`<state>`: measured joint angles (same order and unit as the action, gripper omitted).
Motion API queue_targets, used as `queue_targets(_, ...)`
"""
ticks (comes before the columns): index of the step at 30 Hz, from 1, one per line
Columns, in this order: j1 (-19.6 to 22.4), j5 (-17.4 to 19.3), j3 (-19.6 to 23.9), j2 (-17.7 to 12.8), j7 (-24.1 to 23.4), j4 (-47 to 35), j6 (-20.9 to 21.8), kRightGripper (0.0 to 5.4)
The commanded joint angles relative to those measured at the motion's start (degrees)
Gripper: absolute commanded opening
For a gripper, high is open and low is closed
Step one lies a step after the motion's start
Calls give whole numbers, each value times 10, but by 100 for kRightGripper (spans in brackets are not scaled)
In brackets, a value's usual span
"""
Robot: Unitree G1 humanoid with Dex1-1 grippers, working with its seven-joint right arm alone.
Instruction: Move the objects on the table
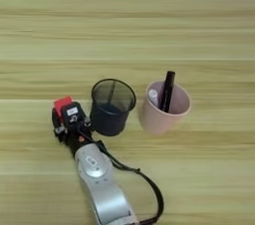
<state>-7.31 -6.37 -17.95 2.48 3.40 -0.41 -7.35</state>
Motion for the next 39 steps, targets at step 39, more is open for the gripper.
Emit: queue_targets(39, -38, 16, -21, 7, -23, -66, -38, 345)
